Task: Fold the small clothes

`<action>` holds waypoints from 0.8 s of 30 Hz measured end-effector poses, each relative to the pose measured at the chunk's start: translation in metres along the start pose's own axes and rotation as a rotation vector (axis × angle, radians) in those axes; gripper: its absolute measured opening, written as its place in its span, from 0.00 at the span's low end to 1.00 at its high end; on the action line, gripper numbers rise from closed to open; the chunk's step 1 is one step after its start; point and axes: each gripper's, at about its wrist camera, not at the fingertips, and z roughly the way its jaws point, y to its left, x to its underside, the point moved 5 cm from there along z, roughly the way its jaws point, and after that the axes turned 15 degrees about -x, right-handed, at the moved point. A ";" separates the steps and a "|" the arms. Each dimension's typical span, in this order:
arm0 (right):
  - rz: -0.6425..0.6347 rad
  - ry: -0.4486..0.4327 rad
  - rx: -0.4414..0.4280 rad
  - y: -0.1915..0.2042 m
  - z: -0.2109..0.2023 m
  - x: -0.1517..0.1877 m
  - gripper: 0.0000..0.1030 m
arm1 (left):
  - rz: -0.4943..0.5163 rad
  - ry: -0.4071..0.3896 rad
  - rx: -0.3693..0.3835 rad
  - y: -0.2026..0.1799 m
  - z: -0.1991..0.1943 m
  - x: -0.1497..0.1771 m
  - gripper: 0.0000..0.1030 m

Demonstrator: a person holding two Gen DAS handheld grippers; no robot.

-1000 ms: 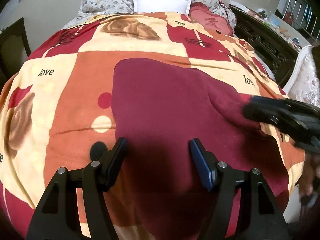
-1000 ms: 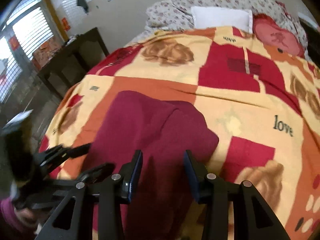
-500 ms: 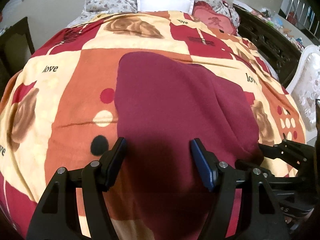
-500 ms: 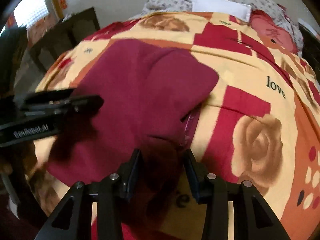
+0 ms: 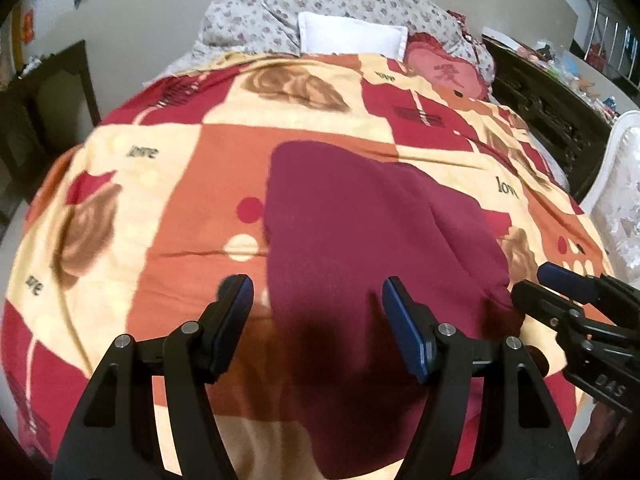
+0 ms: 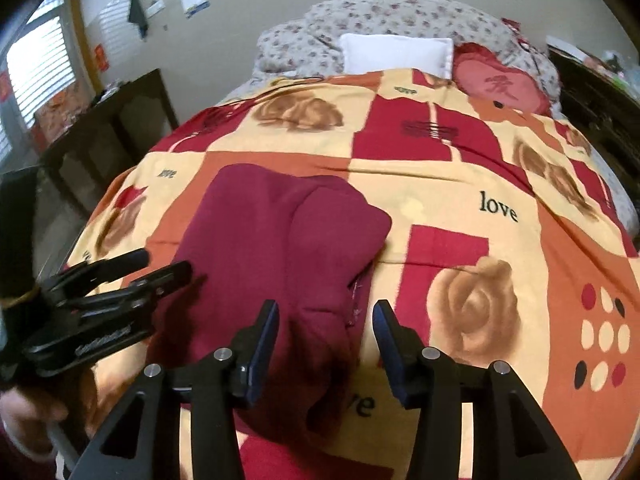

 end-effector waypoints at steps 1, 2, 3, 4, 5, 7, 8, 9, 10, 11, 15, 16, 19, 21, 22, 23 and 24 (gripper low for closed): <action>0.008 -0.010 0.003 0.001 0.000 0.000 0.45 | -0.002 -0.008 -0.007 0.002 -0.002 0.000 0.65; 0.013 -0.018 0.008 0.002 0.000 0.001 0.45 | -0.006 -0.018 -0.013 0.004 -0.005 0.000 0.65; 0.016 -0.026 0.017 0.002 0.000 0.001 0.46 | -0.010 -0.023 -0.018 0.006 -0.007 -0.001 0.65; 0.015 -0.033 0.022 0.002 0.000 0.001 0.46 | -0.005 -0.023 -0.025 0.006 -0.007 -0.001 0.65; 0.015 -0.041 0.020 0.003 -0.001 0.000 0.47 | 0.001 -0.028 -0.031 0.007 -0.008 -0.002 0.65; 0.021 -0.055 0.014 0.002 -0.003 -0.001 0.48 | 0.004 -0.040 -0.043 0.008 -0.010 -0.003 0.65; 0.026 -0.061 0.012 0.001 -0.004 -0.001 0.50 | 0.002 -0.044 -0.047 0.010 -0.011 -0.003 0.65; 0.031 -0.068 0.012 0.000 -0.006 -0.001 0.54 | 0.000 -0.044 -0.046 0.010 -0.012 -0.003 0.65; 0.034 -0.070 0.011 -0.001 -0.006 -0.001 0.58 | -0.004 -0.042 -0.045 0.011 -0.011 -0.003 0.65; 0.039 -0.071 0.010 -0.002 -0.007 -0.001 0.67 | -0.006 -0.039 -0.045 0.011 -0.011 -0.003 0.65; 0.046 -0.063 0.007 -0.004 -0.006 0.000 0.68 | 0.004 -0.033 -0.052 0.011 -0.010 0.000 0.65; 0.044 -0.061 0.008 -0.004 -0.005 0.000 0.68 | 0.005 -0.031 -0.052 0.010 -0.009 0.000 0.65; 0.027 -0.050 0.010 -0.002 -0.002 0.001 0.68 | 0.009 -0.029 -0.052 0.009 -0.008 0.000 0.65; 0.018 -0.048 0.012 0.000 -0.001 0.001 0.68 | 0.009 -0.029 -0.053 0.009 -0.008 0.000 0.65; 0.017 -0.048 0.008 0.000 0.000 0.001 0.68 | 0.009 -0.029 -0.055 0.009 -0.008 0.001 0.65; 0.021 -0.050 0.003 0.000 0.001 0.002 0.68 | 0.008 -0.030 -0.056 0.009 -0.009 0.001 0.65; 0.026 -0.050 -0.001 0.000 0.001 0.002 0.68 | 0.007 -0.029 -0.058 0.010 -0.008 0.001 0.65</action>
